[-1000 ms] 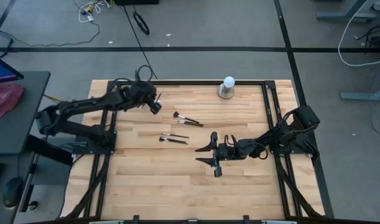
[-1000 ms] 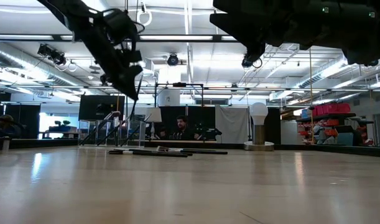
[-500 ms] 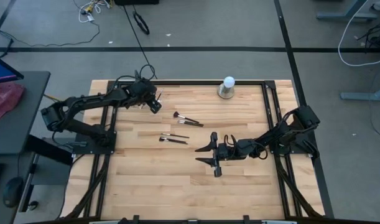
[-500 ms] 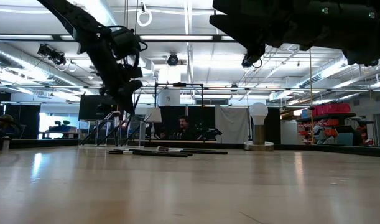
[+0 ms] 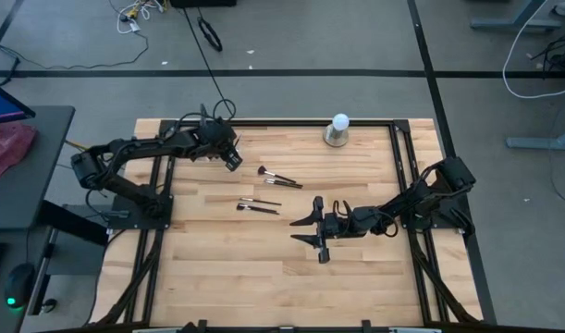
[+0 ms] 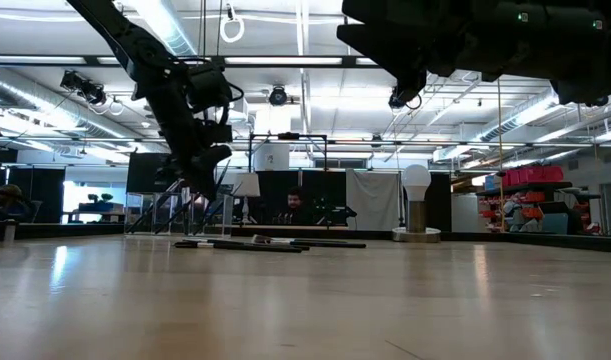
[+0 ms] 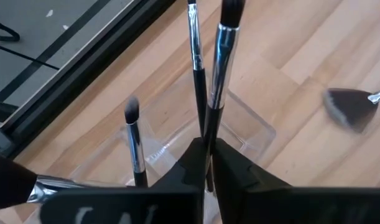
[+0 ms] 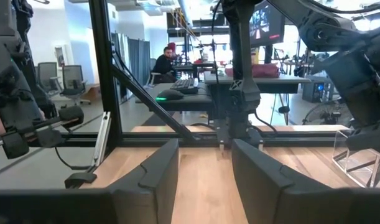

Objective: Put items in baskets/containers
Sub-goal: Put the eyeshadow brush into the transparent organizer, then put the highlighter brush into the transparent organizer

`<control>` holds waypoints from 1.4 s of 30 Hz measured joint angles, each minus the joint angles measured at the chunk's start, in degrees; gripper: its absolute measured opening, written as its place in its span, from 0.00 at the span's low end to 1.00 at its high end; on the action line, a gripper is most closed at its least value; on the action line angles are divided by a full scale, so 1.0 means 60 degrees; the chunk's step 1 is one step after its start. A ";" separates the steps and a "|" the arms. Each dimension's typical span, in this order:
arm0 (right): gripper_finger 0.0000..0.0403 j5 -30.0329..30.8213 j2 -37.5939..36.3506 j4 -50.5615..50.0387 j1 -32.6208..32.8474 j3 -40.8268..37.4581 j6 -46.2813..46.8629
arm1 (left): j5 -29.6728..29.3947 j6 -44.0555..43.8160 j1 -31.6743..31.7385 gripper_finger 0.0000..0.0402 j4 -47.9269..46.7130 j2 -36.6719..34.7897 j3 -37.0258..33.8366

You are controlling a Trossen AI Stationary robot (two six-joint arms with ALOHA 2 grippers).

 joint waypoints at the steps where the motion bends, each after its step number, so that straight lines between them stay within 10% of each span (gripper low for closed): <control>1: 0.37 0.0000 0.0000 -0.0012 0.0003 0.0000 0.0000 | 0.0002 0.0000 0.0000 0.07 -0.0003 0.0000 0.0000; 28: 0.37 0.0001 0.0000 -0.0064 0.0003 0.0004 0.0029 | -0.0173 -0.0168 -0.0232 0.36 -0.1148 -0.0520 0.1017; 42: 0.37 0.0025 0.0000 -0.1109 0.0000 0.0007 0.0762 | -0.0312 -0.0468 -0.2937 0.34 -0.1690 -0.3160 0.0885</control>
